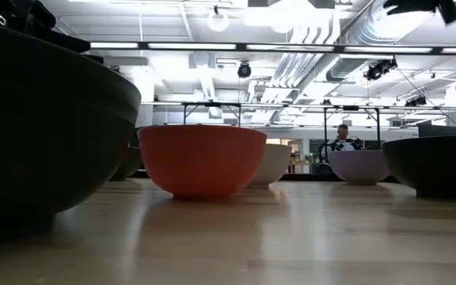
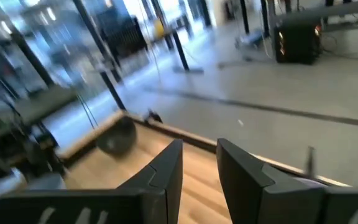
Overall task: Nest bowls inside each other
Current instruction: Stack the purple bowl on the orange bowl
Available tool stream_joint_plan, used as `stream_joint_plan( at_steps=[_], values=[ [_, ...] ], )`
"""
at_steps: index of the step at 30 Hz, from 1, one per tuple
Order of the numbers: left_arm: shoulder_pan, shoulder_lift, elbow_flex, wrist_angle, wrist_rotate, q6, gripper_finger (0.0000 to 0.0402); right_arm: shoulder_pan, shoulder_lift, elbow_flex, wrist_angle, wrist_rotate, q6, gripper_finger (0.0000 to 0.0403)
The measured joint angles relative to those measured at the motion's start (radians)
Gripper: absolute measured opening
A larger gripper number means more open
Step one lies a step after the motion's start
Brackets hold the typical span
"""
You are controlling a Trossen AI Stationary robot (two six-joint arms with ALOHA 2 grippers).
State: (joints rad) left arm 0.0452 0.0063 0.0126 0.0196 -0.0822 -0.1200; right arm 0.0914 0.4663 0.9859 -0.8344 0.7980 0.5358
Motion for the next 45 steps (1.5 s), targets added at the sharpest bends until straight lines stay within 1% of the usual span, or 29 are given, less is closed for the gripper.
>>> stream_joint_plan(
  at_steps=[4,6,9,10,11,13,14,16,17,19,23,26,29,32,34,40,45],
  values=[
    [0.000,0.000,0.000,0.000,0.000,0.000,0.0172,0.000,0.195,0.288,-0.313,-0.052,0.033,0.0091],
    [0.000,0.000,0.000,0.000,0.000,-0.003,0.0172,-0.001,0.286,0.426,-0.476,-0.059,0.043,0.0091],
    [0.000,0.000,0.000,0.000,0.000,-0.008,0.0172,-0.031,0.409,0.610,-0.729,-0.054,0.133,0.0091],
    [0.000,0.000,0.000,0.000,0.000,-0.008,0.0172,-0.056,0.442,0.648,-0.747,-0.053,0.160,0.0091],
    [0.000,0.000,0.000,0.000,0.000,-0.008,0.0172,-0.088,0.456,0.667,-0.721,-0.065,0.141,0.0091],
    [0.000,0.000,0.000,0.000,0.000,-0.009,0.0172,-0.157,0.478,0.693,-0.706,-0.154,0.085,0.0091],
    [0.000,0.000,0.000,0.000,0.000,-0.010,0.0172,-0.198,0.504,0.709,-0.708,-0.171,0.075,0.0091],
    [0.000,0.000,0.000,0.000,0.002,-0.013,0.0172,-0.287,0.533,0.717,-0.742,-0.179,0.081,0.0091],
    [0.000,0.000,0.000,0.000,0.002,-0.021,0.0172,-0.336,0.542,0.704,-0.730,-0.192,0.065,0.0091],
    [0.000,0.000,0.000,-0.001,0.003,-0.046,0.0172,-0.429,0.570,0.679,-0.727,-0.251,0.023,0.0091],
    [0.000,0.000,0.000,0.000,0.003,-0.061,0.0172,-0.615,0.645,0.616,-0.731,-0.292,-0.020,0.0091],
    [0.000,0.000,0.000,0.000,0.001,-0.063,0.0172,-0.727,0.710,0.568,-0.710,-0.356,-0.075,0.0091],
    [0.000,0.000,0.000,0.000,-0.001,-0.064,0.0172,-0.816,0.787,0.530,-0.700,-0.380,-0.131,0.0091],
    [0.000,0.000,0.000,0.000,-0.001,-0.063,0.0172,-0.888,0.862,0.504,-0.661,-0.388,-0.212,0.0091],
    [0.000,0.000,0.000,0.000,-0.001,-0.061,0.0172,-0.922,0.914,0.504,-0.637,-0.413,-0.340,0.0091],
    [0.000,0.000,0.000,0.000,-0.001,-0.061,0.0172,-0.957,1.020,0.504,-0.526,-0.513,-0.763,0.0091],
    [0.000,0.000,0.000,0.000,-0.001,-0.061,0.0172,-1.000,1.062,0.505,-0.401,-0.556,-0.967,0.0091]
  ],
)
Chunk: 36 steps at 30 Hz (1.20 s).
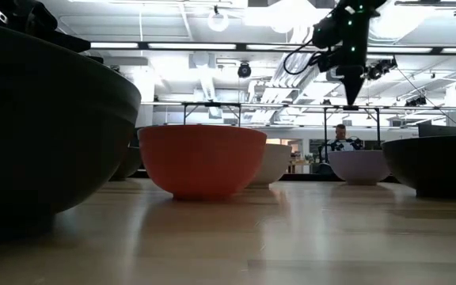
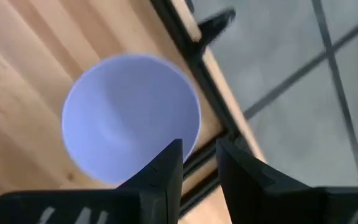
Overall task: Nest bowls inside each other
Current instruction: Stack the purple bowl on the orange bowl
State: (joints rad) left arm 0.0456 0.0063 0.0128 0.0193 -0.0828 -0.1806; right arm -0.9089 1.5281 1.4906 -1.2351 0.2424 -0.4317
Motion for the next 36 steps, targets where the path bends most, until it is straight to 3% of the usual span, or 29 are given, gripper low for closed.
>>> stream_joint_plan(
  at_steps=[6,11,23,36],
  values=[
    [0.000,0.000,0.000,0.000,-0.001,0.000,0.0172,-0.087,0.053,0.000,0.050,-0.103,-0.181,0.0091],
    [0.000,0.000,0.000,0.000,-0.006,0.000,0.0172,-0.114,0.121,0.000,0.061,-0.145,-0.218,0.0091],
    [0.000,0.000,0.000,0.006,-0.034,0.024,0.0172,-0.179,0.282,0.000,0.001,-0.038,0.051,0.0091],
    [0.000,0.000,0.000,0.007,-0.035,0.053,0.0172,-0.198,0.289,0.000,0.013,-0.108,0.215,0.0091]
  ],
)
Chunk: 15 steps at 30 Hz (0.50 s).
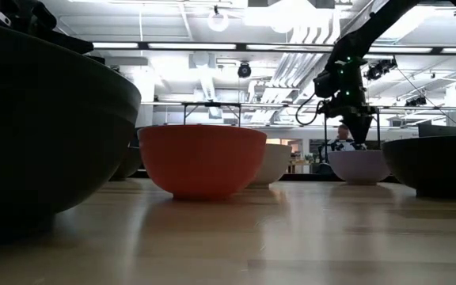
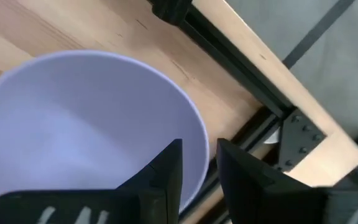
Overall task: Nest bowls inside each other
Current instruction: Stack the purple bowl on the orange bowl
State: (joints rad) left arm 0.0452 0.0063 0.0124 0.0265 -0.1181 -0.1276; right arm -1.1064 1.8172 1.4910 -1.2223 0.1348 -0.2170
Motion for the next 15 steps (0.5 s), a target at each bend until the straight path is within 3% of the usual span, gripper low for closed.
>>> stream_joint_plan(
  at_steps=[15],
  values=[
    [0.000,0.000,0.000,0.000,0.001,-0.003,0.0172,0.000,0.000,0.000,-0.041,0.016,0.141,0.0091]
  ],
)
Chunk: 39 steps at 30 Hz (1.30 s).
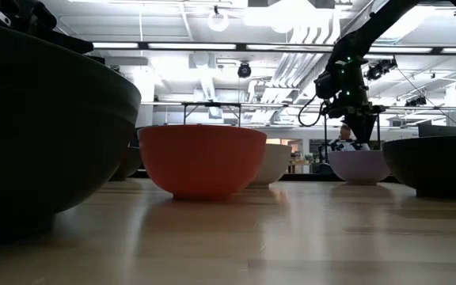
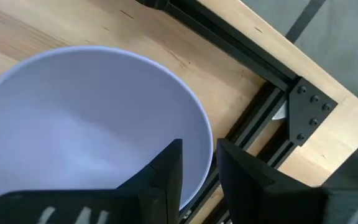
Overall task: Nest bowls inside each other
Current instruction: Stack the purple bowl on the orange bowl
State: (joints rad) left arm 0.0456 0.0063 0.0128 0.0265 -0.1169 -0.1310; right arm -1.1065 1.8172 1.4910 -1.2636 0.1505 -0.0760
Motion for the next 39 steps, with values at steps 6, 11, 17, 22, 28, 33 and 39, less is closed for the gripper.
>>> stream_joint_plan(
  at_steps=[6,11,17,22,28,33,39],
  values=[
    [0.000,0.000,0.000,0.000,0.001,0.000,0.0172,0.000,0.006,0.000,0.008,-0.044,-0.004,0.0091],
    [0.000,0.000,0.000,0.000,0.001,0.000,0.0172,0.002,0.033,-0.001,0.044,-0.050,-0.049,0.0091],
    [0.000,0.000,0.000,0.000,0.003,0.003,0.0172,0.000,0.035,-0.001,0.061,-0.049,-0.115,0.0091],
    [0.000,0.000,0.000,0.000,0.003,0.003,0.0172,-0.006,0.035,-0.001,0.063,-0.044,-0.178,0.0091],
    [0.000,0.000,0.000,0.000,0.003,0.003,0.0172,-0.006,0.050,-0.001,0.071,-0.005,-0.179,0.0091],
    [0.000,0.000,0.000,0.000,0.003,0.002,0.0172,-0.006,0.099,-0.001,0.066,-0.006,-0.170,0.0091],
    [0.000,0.000,0.000,0.000,0.003,0.002,0.0172,-0.006,0.127,-0.002,0.080,-0.011,-0.174,0.0091]
  ],
)
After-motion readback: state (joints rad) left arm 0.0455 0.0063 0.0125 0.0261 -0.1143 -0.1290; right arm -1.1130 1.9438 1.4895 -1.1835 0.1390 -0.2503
